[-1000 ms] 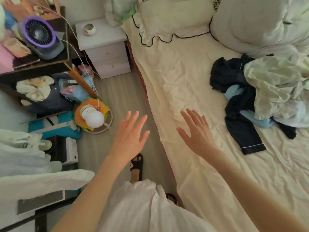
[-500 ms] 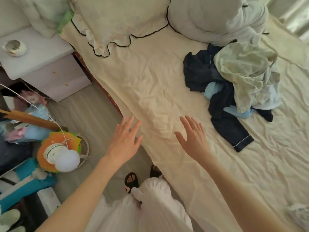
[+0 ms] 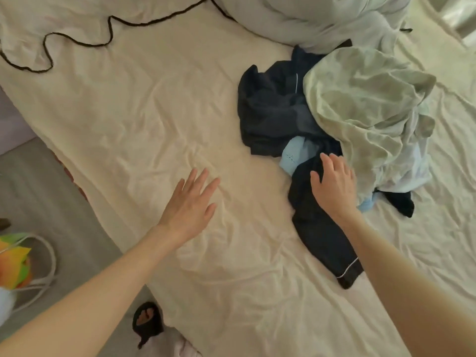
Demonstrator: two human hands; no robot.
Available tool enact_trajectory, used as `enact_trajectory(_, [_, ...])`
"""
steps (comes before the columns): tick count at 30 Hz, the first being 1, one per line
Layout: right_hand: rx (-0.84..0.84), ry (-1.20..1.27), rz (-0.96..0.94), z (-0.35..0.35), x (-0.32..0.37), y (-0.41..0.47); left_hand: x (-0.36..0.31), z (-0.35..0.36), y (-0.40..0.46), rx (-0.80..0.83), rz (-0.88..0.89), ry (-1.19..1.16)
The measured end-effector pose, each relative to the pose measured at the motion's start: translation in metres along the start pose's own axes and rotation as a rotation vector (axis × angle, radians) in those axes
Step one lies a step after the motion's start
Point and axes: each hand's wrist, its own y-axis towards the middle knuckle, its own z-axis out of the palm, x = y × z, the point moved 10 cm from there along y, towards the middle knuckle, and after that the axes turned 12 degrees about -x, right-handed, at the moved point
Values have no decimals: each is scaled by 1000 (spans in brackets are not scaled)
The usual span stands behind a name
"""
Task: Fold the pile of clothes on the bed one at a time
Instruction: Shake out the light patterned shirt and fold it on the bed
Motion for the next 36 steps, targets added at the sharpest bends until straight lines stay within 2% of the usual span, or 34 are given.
enact_trajectory(3, [-129, -22, 39, 0, -29, 51, -17, 21, 39, 8, 30, 13])
enact_trajectory(8, [-100, -43, 136, 22, -70, 114, -41, 53, 73, 55, 72, 47])
enact_trajectory(10, [-163, 123, 233, 21, -80, 121, -50, 56, 79, 65, 79, 47])
enact_trajectory(12, [-242, 418, 382, 18, -83, 107, -61, 53, 84, 71, 85, 27])
enact_trajectory(14, [-318, 636, 444, 11, -73, 83, -76, 42, 92, 50, 112, -25])
enact_trajectory(20, [-294, 872, 320, -17, -30, -5, -160, -27, 116, -162, 376, -218])
enact_trajectory(22, [-292, 930, 254, -36, -17, -29, -188, -42, 115, -175, 486, -221])
enact_trajectory(25, [-285, 962, 259, -60, -19, -57, -212, -58, 102, -194, 591, -231])
enact_trajectory(30, [-244, 905, 196, -104, -14, -74, -211, -101, 61, -194, 540, -401])
enact_trajectory(34, [-214, 754, 62, -143, 5, -78, -193, -167, 37, -196, 384, -555])
enact_trajectory(36, [-197, 746, -4, -162, 17, -82, -183, -197, 29, -138, 322, -587])
